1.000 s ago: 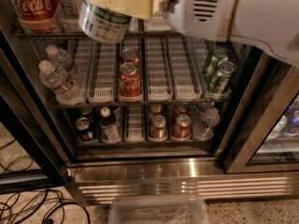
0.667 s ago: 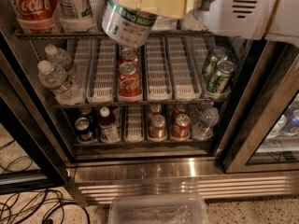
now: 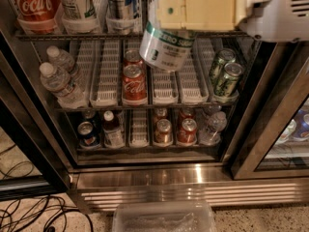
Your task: Pick 7up can from top shelf of fridge
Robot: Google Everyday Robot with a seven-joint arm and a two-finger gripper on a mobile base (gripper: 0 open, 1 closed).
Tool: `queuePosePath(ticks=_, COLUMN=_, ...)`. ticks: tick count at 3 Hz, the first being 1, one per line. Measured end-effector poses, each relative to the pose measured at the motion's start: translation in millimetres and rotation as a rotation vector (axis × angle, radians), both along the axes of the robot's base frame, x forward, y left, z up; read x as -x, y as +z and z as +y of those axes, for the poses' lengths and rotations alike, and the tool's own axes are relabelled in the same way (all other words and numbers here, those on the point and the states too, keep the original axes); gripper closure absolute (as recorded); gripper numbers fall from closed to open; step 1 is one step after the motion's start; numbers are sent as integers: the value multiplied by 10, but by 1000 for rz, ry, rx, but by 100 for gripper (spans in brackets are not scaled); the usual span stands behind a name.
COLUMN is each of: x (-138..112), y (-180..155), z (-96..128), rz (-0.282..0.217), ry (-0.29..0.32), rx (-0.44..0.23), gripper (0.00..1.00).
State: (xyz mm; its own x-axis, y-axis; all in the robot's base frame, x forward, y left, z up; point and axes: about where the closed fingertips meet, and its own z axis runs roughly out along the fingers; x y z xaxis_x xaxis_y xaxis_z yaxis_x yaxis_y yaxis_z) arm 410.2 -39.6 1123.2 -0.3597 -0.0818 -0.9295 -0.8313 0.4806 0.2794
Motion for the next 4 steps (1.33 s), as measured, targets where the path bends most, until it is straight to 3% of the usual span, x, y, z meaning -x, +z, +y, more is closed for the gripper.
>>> queuePosePath(ticks=1, x=29, y=-165, z=-68, rz=95, ry=22, rx=78, gripper=100)
queuePosePath(ticks=3, x=60, y=-548, z=156, rz=258, ry=154, rx=216, gripper=100)
queuePosePath(ticks=4, x=42, y=-645, z=318, rz=256, ry=182, rx=257, gripper=100)
